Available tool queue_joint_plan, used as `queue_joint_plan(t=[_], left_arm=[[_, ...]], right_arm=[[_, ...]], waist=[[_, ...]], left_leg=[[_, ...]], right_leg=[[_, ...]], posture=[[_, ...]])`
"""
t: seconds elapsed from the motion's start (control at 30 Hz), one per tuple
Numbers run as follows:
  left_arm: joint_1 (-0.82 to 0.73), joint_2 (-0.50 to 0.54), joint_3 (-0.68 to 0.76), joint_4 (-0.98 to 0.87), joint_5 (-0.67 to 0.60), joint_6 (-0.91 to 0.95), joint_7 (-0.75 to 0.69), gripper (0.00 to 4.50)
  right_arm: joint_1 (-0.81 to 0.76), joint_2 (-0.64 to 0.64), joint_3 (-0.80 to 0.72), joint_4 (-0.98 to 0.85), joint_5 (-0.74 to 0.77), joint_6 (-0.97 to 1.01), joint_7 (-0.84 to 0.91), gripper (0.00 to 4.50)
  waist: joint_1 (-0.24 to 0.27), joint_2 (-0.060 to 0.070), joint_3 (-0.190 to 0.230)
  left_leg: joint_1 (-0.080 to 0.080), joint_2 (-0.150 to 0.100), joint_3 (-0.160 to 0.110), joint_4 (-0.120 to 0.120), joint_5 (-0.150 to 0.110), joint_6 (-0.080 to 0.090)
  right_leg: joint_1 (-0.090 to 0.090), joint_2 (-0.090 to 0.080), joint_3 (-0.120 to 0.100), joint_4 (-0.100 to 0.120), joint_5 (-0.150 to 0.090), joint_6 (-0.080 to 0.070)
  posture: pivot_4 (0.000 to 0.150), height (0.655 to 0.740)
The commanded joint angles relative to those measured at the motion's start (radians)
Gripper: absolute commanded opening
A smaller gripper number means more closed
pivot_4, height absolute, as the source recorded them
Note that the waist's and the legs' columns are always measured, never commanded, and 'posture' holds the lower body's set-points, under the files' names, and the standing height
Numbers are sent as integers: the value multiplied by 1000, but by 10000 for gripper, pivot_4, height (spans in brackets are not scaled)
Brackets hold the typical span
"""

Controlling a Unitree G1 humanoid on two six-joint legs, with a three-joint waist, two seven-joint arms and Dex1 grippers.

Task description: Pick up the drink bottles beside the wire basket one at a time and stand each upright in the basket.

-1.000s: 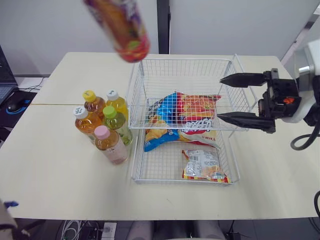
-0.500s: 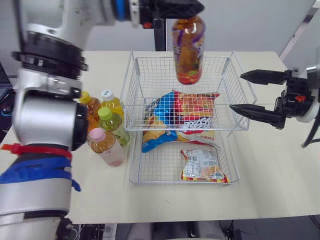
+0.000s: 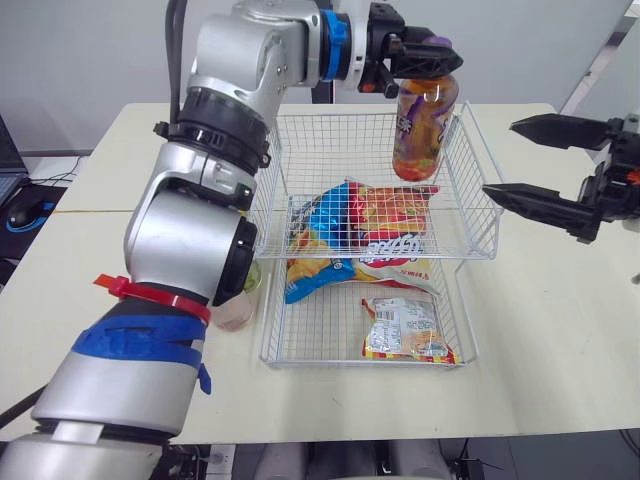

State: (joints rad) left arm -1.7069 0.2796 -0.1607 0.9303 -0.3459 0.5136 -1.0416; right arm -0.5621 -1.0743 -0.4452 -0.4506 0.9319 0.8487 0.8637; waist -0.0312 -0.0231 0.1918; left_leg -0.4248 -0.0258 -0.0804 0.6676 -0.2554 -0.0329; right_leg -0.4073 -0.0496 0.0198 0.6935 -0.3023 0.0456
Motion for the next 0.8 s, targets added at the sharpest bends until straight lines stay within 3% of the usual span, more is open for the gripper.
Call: queue_joint_plan(t=[0.03, 0.4, 0.7, 0.8], left_arm=[[-53, -21, 44, 45, 36, -65, 6, 13645], [-98, -59, 100, 143, 90, -82, -46, 13645], [-159, -8, 135, 133, 104, -80, -94, 42718], [-173, 15, 151, 112, 99, -70, -110, 44742]], right_arm=[[-11, -20, -67, 0, 39, 0, -13, 45000], [20, -18, -75, -24, 55, -5, -35, 45000], [42, -18, -86, -29, 54, -17, -37, 45000], [48, -21, -87, -27, 46, -25, -32, 45000]], waist=[[0, 0, 0], [1, 0, 0], [-1, 0, 0], [-1, 0, 0]], left_leg=[[0, 0, 0, 0, 0, 0], [0, 0, 0, 6, 0, 0], [0, 0, 0, 8, 0, 0], [0, 0, 0, 8, 0, 0]], right_leg=[[0, 0, 0, 0, 0, 0], [1, 0, -1, 4, 0, 0], [1, 0, -1, 5, 0, 0], [1, 0, -1, 5, 0, 0]], posture=[[1500, 7400], [1500, 7400], [1500, 7400], [1500, 7400]])
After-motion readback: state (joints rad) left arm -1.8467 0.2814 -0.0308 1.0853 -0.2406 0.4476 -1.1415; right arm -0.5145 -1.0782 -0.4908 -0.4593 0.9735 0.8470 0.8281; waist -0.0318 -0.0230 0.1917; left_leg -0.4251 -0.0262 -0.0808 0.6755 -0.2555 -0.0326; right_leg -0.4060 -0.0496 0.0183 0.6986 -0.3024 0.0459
